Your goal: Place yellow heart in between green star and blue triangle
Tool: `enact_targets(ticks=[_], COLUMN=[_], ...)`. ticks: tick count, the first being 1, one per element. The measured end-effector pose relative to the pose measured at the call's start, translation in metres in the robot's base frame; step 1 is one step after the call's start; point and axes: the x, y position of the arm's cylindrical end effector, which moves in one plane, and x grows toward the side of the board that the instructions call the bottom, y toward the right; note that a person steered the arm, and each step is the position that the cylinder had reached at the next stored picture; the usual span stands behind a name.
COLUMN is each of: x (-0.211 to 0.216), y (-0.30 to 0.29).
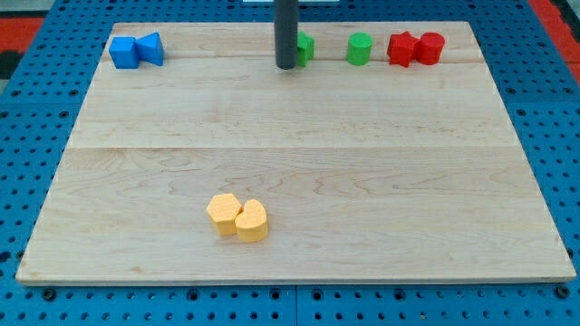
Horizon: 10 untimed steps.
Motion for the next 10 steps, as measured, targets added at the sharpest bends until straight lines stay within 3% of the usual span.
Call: enact_targets(ticks=[2, 4, 6, 7, 10], x=[0.023, 0.148, 0.231, 0.3, 0.292], y=[-0.024, 0.01, 0.109, 0.126, -0.011])
